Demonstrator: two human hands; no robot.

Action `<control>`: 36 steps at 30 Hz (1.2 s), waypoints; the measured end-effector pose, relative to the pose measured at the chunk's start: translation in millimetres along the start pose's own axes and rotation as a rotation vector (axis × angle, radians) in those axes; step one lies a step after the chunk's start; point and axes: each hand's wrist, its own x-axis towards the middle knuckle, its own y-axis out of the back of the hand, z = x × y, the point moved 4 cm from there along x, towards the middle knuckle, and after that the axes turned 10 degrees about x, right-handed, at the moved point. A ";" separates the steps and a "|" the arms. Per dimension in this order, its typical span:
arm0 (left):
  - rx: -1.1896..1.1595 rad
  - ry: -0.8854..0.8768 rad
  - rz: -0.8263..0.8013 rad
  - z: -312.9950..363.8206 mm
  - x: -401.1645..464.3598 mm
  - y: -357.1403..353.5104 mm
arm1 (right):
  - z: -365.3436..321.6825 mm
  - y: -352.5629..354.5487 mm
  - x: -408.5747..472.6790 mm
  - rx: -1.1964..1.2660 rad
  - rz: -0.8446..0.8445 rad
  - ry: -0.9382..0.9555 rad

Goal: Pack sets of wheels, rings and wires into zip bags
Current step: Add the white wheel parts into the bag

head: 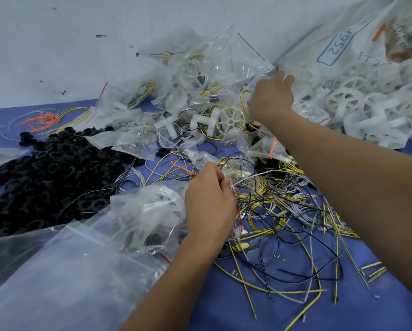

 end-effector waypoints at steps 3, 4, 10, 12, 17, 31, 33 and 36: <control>-0.016 0.009 0.001 -1.2 0.2 -1.0 | 3.8 -6.0 8.2 -0.023 -0.064 0.082; -0.018 0.013 0.001 -1.7 0.4 -1.5 | 5.0 -5.4 8.6 0.012 -0.034 0.103; 0.032 0.035 -0.006 0.5 0.6 -0.5 | 21.3 26.0 -18.8 0.337 0.259 0.062; 0.079 0.050 -0.037 0.9 0.9 0.2 | 29.5 39.5 -37.0 0.539 0.345 0.070; 0.082 0.077 -0.068 1.0 5.0 7.9 | 48.7 72.6 -95.2 0.998 0.555 0.057; -0.201 0.177 -0.019 2.3 17.5 18.8 | 75.6 22.2 -176.7 1.284 -0.046 -0.110; -0.171 0.143 -0.137 2.2 16.9 13.1 | 73.6 18.4 -178.3 1.124 -0.102 -0.042; 0.040 0.047 -0.193 1.3 14.0 6.6 | 71.5 15.6 -179.9 1.032 -0.136 0.020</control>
